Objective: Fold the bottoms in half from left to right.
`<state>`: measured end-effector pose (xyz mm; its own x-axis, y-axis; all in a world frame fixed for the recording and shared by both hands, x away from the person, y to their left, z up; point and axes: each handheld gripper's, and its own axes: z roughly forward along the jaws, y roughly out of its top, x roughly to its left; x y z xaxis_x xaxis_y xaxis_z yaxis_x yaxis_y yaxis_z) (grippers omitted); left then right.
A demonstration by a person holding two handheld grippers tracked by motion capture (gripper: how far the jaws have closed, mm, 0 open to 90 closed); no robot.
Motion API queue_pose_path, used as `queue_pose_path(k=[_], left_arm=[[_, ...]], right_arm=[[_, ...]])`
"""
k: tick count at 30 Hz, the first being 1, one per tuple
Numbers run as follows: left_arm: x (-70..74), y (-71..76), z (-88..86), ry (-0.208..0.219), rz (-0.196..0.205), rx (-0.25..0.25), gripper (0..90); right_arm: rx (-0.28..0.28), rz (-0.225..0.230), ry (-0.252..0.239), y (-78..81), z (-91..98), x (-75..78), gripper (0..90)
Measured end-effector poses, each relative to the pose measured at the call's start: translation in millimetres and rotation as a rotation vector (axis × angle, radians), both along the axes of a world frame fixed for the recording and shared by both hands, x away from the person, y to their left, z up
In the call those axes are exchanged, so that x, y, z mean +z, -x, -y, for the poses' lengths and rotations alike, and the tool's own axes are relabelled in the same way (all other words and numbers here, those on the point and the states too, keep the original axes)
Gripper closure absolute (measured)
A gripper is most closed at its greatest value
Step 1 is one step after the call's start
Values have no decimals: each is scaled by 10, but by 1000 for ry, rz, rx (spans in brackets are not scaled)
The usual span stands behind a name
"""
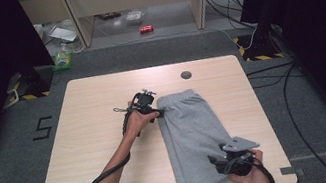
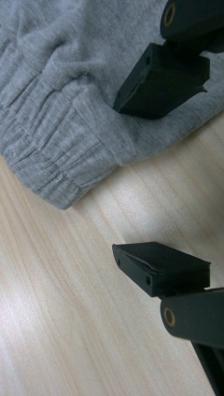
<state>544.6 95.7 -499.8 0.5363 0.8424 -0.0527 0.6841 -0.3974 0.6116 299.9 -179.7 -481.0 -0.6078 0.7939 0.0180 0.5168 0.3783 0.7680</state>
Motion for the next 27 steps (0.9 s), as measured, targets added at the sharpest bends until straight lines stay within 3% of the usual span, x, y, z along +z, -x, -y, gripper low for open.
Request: queue_pose_path(k=[1,3,4,5,9,14,19,21,24,27], left_arm=[[2,-1,0,-2,-1,1,283],[4,2,10,-6,-1,7,283],[5,2,14,-7,-3,9,283],[8,-2,15,-9,-5,9,285],[0,-13,-2,-3,1,16,285],[3,-17,-2,-7,-2,15,285],[0,-15,-4,-6,1,12,286],[3,-18,-4,-9,-2,11,284],[2,-28,-9,-10,-3,9,278],[-8,-54,-34,-14,6,27,265]], right_arm=[[54,-4,0,0,-211,-32,413],[111,-3,7,-3,-405,-52,416],[111,-3,7,-3,-405,-52,416],[141,5,12,0,-560,-59,417],[182,9,39,-2,-822,-101,422],[171,4,63,-29,-905,-148,425],[155,-20,136,-54,-912,-247,413],[142,-25,118,-30,-926,-285,425],[153,-7,147,-5,-958,-272,425],[164,-16,110,44,-1042,-302,427]])
